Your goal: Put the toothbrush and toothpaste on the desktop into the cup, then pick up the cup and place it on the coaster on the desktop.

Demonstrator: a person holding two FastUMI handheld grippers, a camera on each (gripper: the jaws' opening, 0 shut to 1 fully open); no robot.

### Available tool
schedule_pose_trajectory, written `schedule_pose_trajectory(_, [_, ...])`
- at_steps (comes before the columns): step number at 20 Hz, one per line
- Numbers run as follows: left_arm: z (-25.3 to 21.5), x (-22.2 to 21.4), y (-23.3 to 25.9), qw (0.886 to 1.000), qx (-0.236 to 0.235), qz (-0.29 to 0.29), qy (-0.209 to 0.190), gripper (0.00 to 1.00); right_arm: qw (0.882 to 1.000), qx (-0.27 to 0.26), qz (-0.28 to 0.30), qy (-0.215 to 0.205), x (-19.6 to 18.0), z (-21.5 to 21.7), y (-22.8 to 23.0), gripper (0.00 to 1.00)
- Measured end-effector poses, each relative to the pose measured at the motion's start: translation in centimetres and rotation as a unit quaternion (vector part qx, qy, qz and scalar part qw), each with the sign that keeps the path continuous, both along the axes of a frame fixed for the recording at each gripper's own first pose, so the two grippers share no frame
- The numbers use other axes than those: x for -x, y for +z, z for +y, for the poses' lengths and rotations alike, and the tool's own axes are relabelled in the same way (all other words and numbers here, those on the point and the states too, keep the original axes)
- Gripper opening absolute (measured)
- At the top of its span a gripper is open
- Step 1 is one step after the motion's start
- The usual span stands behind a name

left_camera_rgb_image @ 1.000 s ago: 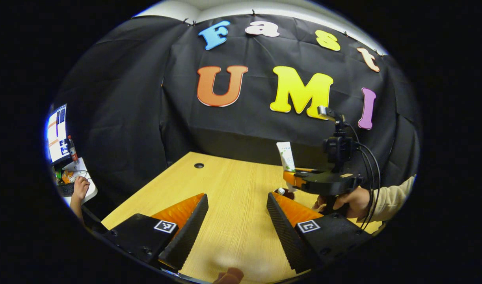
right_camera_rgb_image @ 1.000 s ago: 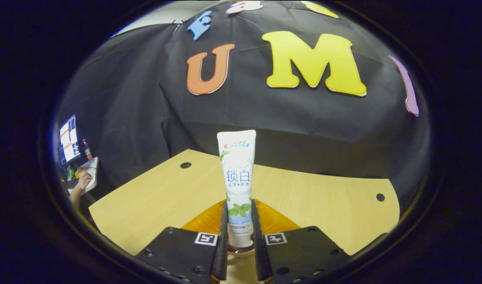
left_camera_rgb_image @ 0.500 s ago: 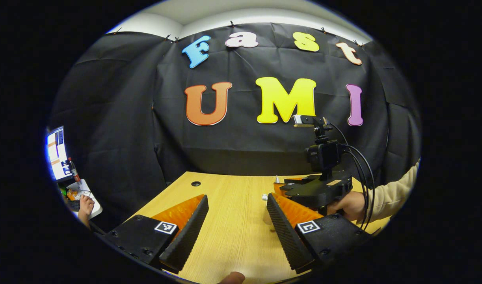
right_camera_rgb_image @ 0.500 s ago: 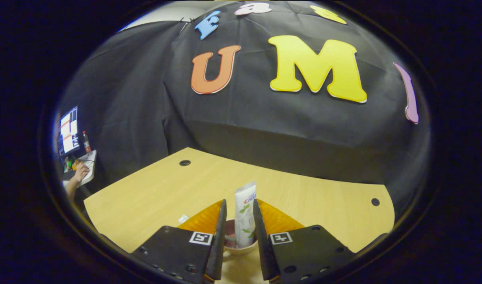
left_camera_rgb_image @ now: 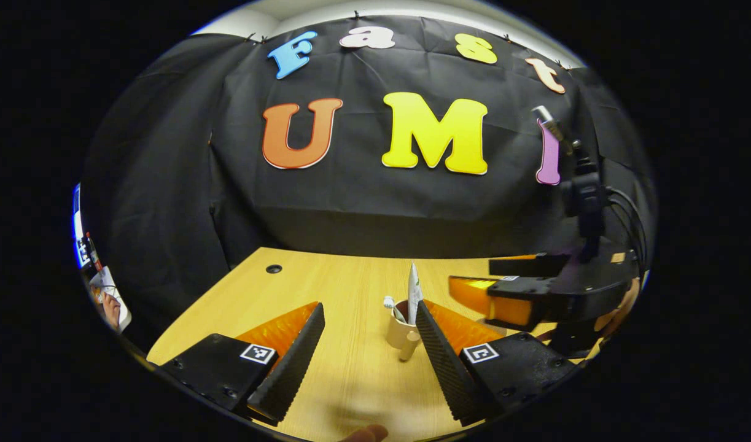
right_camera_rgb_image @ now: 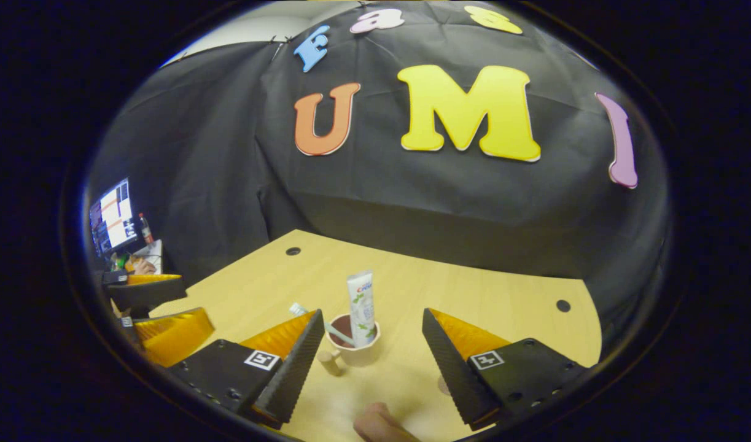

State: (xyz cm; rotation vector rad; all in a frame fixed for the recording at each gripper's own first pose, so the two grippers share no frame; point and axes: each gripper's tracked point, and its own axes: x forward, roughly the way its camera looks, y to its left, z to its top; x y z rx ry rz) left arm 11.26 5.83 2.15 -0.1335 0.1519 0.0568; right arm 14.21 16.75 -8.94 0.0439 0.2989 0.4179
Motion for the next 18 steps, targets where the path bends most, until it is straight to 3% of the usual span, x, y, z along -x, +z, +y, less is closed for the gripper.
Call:
schedule_pose_trajectory(8, [-5.0,-7.4,-8.9,0.98,0.018,0.186,-0.073,0.95,0.995,-0.005,0.028,-0.098,7.1,-11.5,0.0,0.96])
schedule_pose_trajectory(9, [-5.2,-8.1,-9.4,0.977,0.012,0.199,-0.075,1.0,0.993,-0.008,0.035,-0.111,8.1,-12.7,-0.4,0.98])
schedule_pose_trajectory(10, [-5.4,-8.8,-10.0,0.974,0.005,0.214,-0.076,0.95,0.992,-0.009,0.04,-0.123,9.1,-13.8,-0.7,0.96])
schedule_pose_trajectory(15, [-6.3,-9.5,-13.5,0.943,-0.04,0.317,-0.09,0.94,0.986,-0.017,0.061,-0.153,12.5,-16.7,-2.3,0.96])
schedule_pose_trajectory(18, [-6.9,-8.2,-15.3,0.918,-0.046,0.381,-0.099,0.81,0.984,0.003,0.055,-0.17,13.2,-18.2,-2.9,0.96])
